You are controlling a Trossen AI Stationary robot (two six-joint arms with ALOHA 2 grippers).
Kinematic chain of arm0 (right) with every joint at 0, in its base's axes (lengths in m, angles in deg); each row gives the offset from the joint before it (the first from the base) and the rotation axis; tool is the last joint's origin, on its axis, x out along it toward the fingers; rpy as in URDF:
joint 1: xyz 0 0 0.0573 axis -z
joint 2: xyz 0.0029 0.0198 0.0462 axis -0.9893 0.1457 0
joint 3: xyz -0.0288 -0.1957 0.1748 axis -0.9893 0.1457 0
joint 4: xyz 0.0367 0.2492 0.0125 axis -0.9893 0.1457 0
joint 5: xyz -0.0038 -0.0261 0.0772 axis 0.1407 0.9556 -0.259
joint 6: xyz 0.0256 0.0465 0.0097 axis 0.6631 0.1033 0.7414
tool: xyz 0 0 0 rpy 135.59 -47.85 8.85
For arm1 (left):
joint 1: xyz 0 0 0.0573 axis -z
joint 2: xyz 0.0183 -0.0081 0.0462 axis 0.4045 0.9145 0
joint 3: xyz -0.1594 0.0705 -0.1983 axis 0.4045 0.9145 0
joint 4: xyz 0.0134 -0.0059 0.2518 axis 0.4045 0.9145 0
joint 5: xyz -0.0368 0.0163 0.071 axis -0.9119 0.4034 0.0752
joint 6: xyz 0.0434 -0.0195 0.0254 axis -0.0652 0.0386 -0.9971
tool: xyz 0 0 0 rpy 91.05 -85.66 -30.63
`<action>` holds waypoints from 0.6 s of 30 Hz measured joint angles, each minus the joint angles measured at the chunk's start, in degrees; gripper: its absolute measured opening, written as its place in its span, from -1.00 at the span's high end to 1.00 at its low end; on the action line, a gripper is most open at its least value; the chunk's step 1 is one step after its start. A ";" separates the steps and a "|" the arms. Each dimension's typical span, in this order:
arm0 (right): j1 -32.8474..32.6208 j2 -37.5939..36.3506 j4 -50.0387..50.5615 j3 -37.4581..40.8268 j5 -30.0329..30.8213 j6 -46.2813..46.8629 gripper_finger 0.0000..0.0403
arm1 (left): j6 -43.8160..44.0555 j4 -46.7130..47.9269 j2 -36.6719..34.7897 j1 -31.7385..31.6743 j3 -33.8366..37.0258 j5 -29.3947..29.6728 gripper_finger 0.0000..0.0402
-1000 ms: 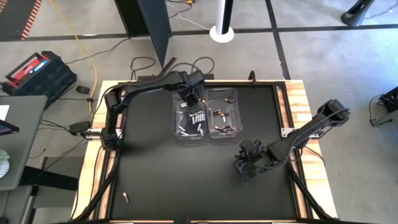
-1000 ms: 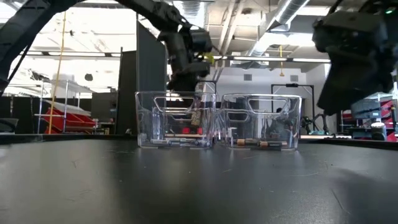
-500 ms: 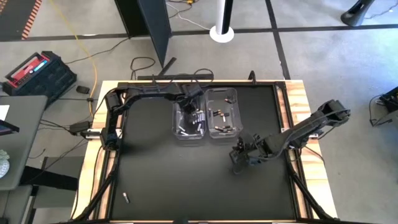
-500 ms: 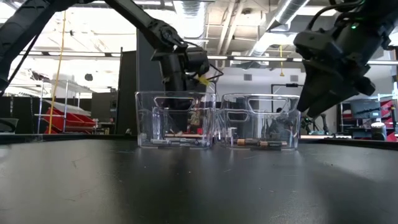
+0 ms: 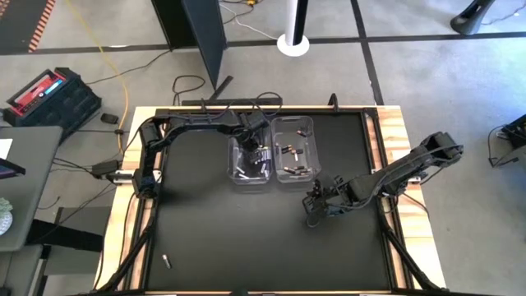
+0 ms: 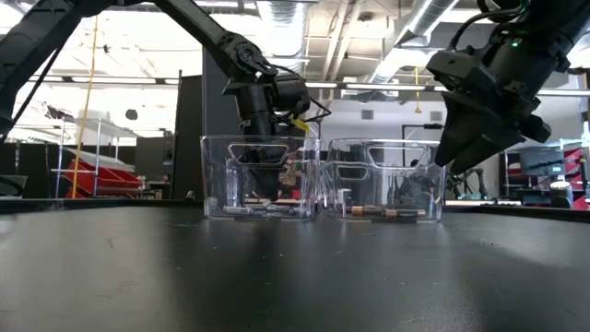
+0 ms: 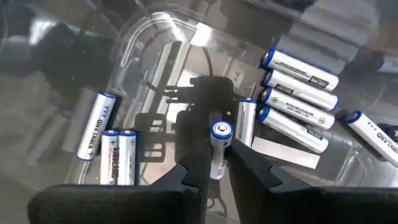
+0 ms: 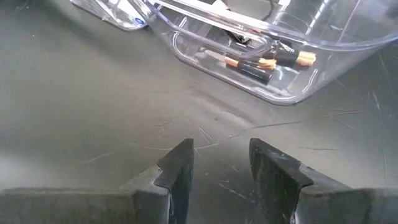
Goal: Sort batteries
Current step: Put the white battery into the left transparent bin, then put the black battery into the right transparent bin
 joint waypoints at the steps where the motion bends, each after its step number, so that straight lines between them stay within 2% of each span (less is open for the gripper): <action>1: 0.00 -0.01 0.00 -0.02 0.00 0.00 0.14 | -0.04 -0.02 0.00 0.00 0.00 0.00 0.71; 10: -0.01 -0.01 -0.01 -0.02 0.00 0.00 0.14 | -0.44 0.04 0.00 0.00 0.00 -0.02 0.50; 14: -0.02 0.00 0.00 -0.02 0.00 -0.04 0.14 | 0.41 1.09 -0.72 0.00 -0.01 -0.04 0.48; 18: -0.07 -0.01 0.16 -0.01 0.00 -0.58 0.14 | 4.25 1.62 -4.39 0.00 0.00 -0.06 0.48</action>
